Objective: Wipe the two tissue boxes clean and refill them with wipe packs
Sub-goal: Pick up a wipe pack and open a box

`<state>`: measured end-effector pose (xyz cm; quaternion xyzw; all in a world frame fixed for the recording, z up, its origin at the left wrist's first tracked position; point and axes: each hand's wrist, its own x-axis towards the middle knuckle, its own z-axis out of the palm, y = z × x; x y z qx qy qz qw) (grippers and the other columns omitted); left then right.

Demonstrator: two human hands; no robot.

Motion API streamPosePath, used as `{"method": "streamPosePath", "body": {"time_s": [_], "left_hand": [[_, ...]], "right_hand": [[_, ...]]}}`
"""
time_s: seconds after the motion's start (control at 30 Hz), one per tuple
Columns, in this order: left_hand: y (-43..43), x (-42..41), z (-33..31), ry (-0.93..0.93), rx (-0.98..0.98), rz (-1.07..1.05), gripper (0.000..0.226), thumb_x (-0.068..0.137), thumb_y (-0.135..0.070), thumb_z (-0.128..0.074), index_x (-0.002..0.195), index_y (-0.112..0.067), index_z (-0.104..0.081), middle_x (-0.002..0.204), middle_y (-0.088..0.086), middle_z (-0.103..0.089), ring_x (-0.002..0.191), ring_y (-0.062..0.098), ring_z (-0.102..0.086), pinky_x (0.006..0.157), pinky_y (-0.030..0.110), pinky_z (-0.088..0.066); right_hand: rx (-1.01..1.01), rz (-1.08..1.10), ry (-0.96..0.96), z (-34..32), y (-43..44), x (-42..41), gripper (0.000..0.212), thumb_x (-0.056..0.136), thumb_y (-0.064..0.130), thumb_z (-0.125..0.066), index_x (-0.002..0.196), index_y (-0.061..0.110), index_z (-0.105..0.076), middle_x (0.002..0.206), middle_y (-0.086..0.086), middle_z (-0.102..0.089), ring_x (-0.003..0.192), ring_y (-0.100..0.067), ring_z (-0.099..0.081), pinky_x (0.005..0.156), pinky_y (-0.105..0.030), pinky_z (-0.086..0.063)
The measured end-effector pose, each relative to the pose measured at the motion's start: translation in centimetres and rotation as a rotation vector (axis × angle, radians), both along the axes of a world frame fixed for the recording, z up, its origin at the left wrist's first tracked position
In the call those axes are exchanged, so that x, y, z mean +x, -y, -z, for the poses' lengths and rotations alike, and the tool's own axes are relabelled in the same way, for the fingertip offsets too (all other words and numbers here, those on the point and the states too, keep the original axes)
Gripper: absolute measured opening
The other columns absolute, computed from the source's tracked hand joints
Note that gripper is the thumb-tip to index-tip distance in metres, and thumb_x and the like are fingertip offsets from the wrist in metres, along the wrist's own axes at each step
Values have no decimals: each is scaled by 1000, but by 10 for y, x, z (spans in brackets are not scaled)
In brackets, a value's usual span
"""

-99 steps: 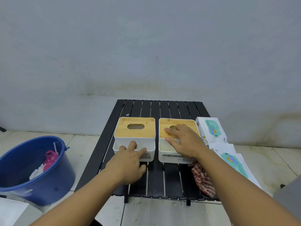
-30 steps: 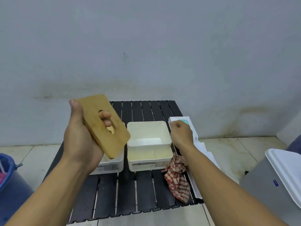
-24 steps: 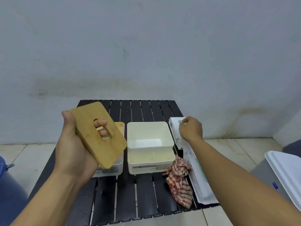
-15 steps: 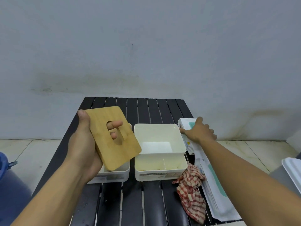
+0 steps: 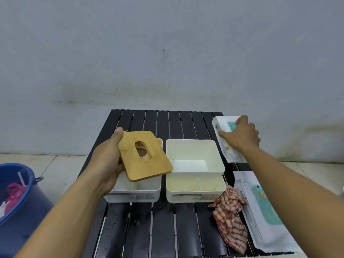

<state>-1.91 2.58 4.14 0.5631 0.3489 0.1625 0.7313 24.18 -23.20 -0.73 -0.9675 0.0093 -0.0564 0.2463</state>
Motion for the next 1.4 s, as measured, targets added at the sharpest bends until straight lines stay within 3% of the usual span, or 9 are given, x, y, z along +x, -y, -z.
{"method": "streamPosePath", "body": {"time_s": [0.4, 0.6, 0.77, 0.83, 0.9, 1.03, 1.1, 1.27, 1.4], "left_hand": [[-15, -8, 14, -116, 299, 72, 44, 96, -66, -47, 105, -27, -65, 110, 7, -74, 104, 28, -70, 101, 56, -52], [-11, -8, 15, -152, 313, 59, 77, 84, -76, -47, 139, -22, -53, 126, 3, -64, 115, 26, -62, 103, 54, -49], [6, -11, 14, -195, 521, 10, 64, 102, -57, -49, 154, -23, -40, 152, 1, -49, 139, 27, -45, 108, 49, -41], [30, -15, 6, -69, 624, -89, 55, 104, -50, -50, 152, -24, -45, 152, -2, -48, 139, 22, -45, 112, 45, -40], [59, -17, 4, 114, 488, -33, 47, 104, -48, -51, 145, -25, -54, 143, -7, -58, 129, 15, -57, 111, 40, -44], [101, -24, -7, 348, -330, 322, 60, 100, -62, -48, 132, -16, -69, 125, 13, -74, 116, 29, -71, 107, 51, -51], [96, -23, -4, 428, -558, 344, 64, 101, -63, -45, 135, -14, -69, 130, 18, -70, 116, 33, -70, 102, 50, -53], [72, -20, 4, 592, -719, 401, 71, 100, -67, -39, 145, -16, -61, 138, 17, -64, 117, 36, -65, 99, 51, -54], [70, -21, 2, 603, -744, 398, 69, 100, -65, -42, 144, -16, -61, 130, 15, -66, 108, 32, -67, 88, 46, -58]], "right_hand": [[34, -327, 70, -80, -34, -115, 63, 73, 57, -76, 115, 29, -38, 113, -3, -48, 107, -30, -51, 94, -49, -47], [68, -398, 39, -83, -48, -170, 63, 69, 59, -76, 110, 32, -38, 113, -2, -49, 105, -28, -52, 93, -47, -48], [157, -411, -2, -79, -52, -194, 59, 70, 57, -77, 108, 33, -38, 110, 3, -49, 104, -23, -51, 91, -45, -49], [250, -404, -33, -82, -53, -201, 59, 72, 56, -78, 109, 33, -39, 113, 3, -51, 105, -21, -52, 86, -40, -49], [374, -395, -71, -86, -55, -208, 57, 72, 56, -80, 109, 33, -42, 115, 5, -53, 104, -17, -56, 80, -36, -49], [614, -449, -166, -94, -58, -219, 50, 74, 68, -73, 109, 38, -53, 118, 13, -59, 106, -13, -63, 89, -38, -55], [575, -576, -154, -98, -51, -219, 45, 80, 71, -64, 112, 39, -61, 122, 17, -61, 109, -9, -64, 90, -34, -54], [350, -932, -74, -109, -21, -212, 29, 84, 47, -74, 113, 44, -72, 140, 32, -49, 119, 2, -55, 97, -27, -50], [208, -981, 160, -102, -22, -211, 23, 86, 38, -78, 109, 41, -75, 131, 26, -54, 119, -4, -52, 97, -29, -47]]}}
